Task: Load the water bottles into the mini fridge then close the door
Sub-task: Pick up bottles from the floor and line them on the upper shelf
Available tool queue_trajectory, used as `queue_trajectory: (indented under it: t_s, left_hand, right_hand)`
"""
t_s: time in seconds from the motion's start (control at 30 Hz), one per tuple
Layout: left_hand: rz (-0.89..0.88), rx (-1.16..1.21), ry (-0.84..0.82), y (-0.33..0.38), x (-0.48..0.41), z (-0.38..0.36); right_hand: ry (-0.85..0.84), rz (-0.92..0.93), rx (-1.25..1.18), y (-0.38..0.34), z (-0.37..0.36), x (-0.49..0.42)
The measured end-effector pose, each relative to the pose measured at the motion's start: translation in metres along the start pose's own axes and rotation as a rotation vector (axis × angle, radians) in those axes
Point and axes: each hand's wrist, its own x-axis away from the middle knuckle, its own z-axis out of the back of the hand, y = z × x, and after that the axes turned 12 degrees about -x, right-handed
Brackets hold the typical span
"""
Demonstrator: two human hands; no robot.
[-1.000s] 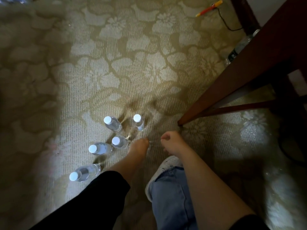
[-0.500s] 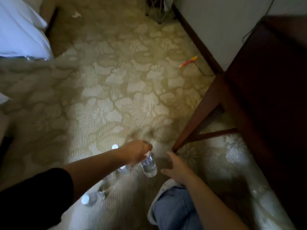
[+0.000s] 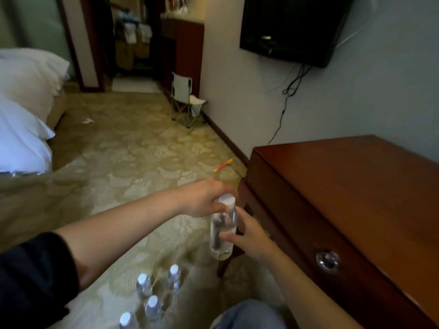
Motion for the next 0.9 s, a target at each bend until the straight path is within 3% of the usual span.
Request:
queue_trajectory:
  t_s: [0.23, 0.43, 0.67, 0.9]
  left_hand:
    - [-0.018, 0.295, 0.306, 0.052, -0.007, 0.071]
    - [-0.052, 0.577, 0.57, 0.107, -0.017, 0.112]
    - [-0.164, 0.883, 0.543, 0.189, -0.033, 0.126]
    - [-0.335, 0.928, 0.465, 0.28, -0.068, 0.126]
  right_hand:
    - [0.171, 0.189, -0.025, -0.084, 0.03, 0.036]
    - [0.426, 0.37, 0.009, -0.144, 0.067, 0.068]
    - [0.633, 0.44, 0.105, -0.204, 0.132, 0.134]
    - [0.881, 0.338, 0.266, -0.243, 0.198, 0.215]
